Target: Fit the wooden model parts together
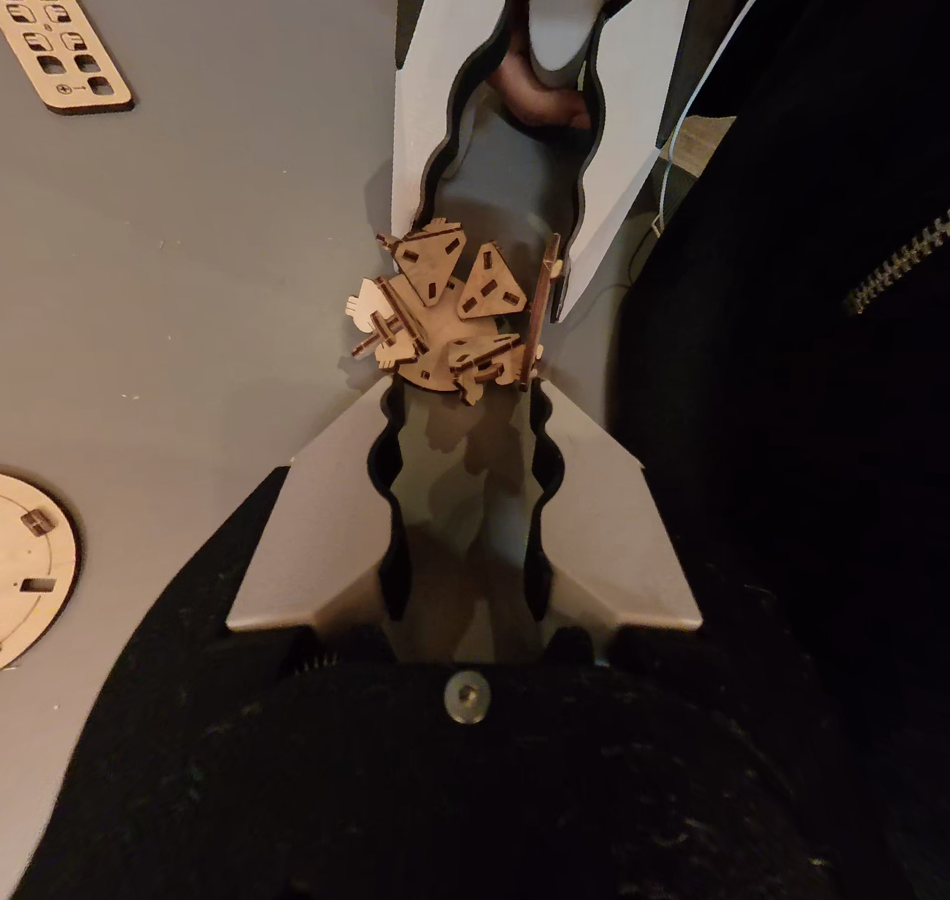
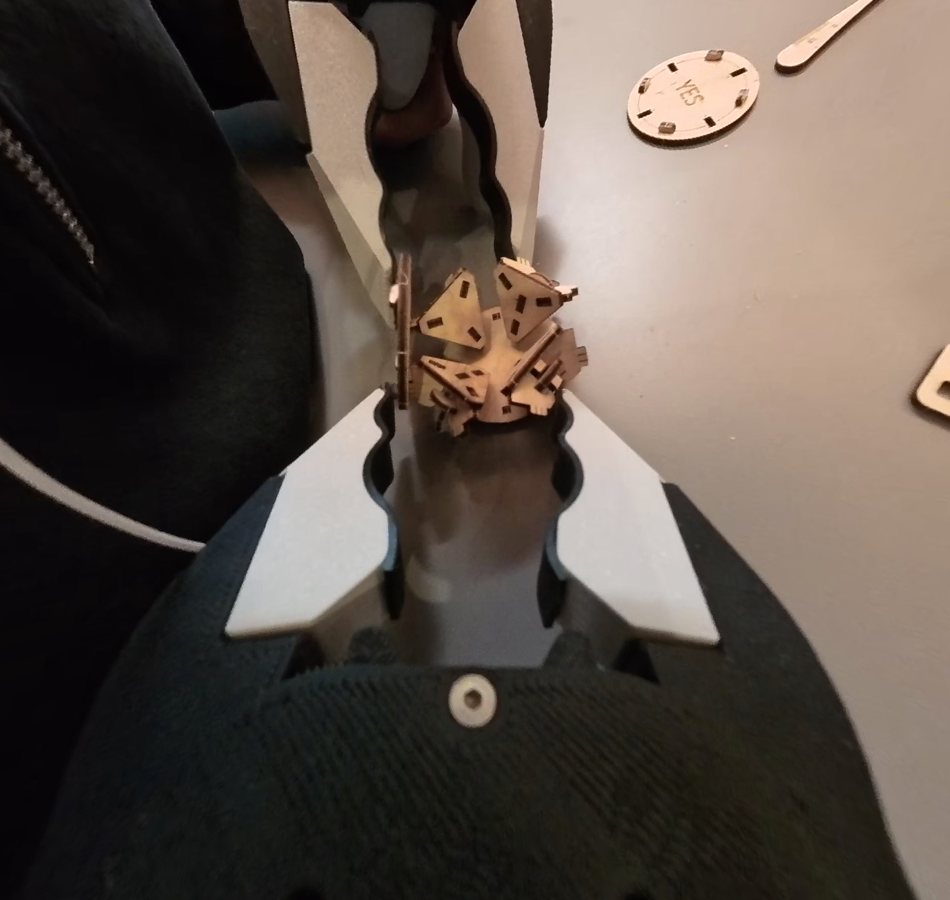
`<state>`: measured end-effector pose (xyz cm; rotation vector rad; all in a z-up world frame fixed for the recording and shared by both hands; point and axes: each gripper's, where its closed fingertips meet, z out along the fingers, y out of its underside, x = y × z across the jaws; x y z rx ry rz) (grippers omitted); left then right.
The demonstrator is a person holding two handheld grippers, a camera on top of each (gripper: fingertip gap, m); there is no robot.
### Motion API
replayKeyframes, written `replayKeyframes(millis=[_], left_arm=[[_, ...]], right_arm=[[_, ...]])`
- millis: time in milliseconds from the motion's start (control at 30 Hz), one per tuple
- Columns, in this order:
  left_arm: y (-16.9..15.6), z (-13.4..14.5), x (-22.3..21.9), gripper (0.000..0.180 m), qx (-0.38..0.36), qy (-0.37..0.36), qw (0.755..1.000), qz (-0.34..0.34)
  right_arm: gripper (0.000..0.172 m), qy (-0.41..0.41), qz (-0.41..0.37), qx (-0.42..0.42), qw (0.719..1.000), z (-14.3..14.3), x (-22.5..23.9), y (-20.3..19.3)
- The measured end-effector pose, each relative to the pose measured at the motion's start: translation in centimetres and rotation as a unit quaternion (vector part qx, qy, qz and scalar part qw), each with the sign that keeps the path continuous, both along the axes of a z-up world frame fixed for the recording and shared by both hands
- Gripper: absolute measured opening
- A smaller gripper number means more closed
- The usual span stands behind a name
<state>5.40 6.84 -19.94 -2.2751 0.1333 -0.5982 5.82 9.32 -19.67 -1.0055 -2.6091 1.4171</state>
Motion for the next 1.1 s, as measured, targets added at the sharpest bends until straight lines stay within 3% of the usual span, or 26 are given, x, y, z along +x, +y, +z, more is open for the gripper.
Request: replayKeyframes(millis=[1100], left_arm=[[0.0, -0.25, 0.05, 0.047, 0.005, 0.041, 0.999, 0.001]], right_arm=[[0.058, 0.027, 0.031, 0.021, 0.999, -0.13, -0.01, 0.17]])
